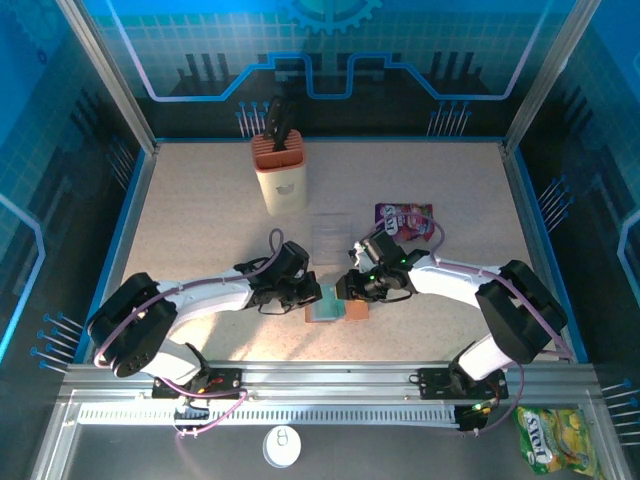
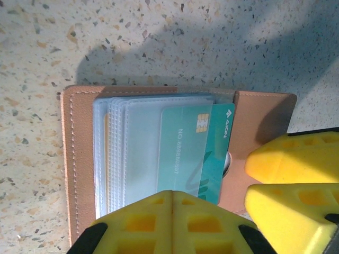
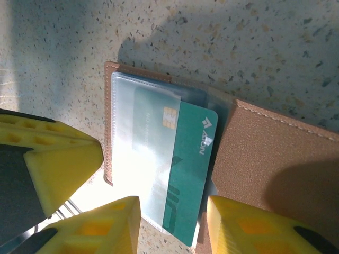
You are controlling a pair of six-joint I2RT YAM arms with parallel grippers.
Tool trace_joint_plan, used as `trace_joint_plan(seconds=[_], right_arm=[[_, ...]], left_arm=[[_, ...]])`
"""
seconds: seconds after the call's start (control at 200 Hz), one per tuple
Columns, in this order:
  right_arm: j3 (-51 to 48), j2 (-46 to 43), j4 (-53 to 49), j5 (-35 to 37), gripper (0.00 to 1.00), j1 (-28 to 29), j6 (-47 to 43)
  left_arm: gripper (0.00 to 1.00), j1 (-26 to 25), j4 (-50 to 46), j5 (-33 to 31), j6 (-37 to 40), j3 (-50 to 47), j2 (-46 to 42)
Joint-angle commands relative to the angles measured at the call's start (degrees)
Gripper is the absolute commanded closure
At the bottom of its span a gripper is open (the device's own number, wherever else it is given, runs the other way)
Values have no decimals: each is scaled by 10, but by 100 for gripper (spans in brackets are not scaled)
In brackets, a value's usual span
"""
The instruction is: Take the credit cards out of the card holder
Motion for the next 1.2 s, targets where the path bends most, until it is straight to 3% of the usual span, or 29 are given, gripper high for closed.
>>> trace_joint_plan(seconds=[0.0, 0.435, 1.196], right_arm=[[-10, -8, 12, -19, 63, -8, 7], [-24, 14, 23, -33, 67, -14, 19], [-45, 51, 101, -85, 79, -20, 47]], left_arm=[[94, -7, 3, 11, -10, 14, 10], [95, -17, 21, 26, -24, 7, 33], [97, -19, -27, -22, -17, -8, 36]])
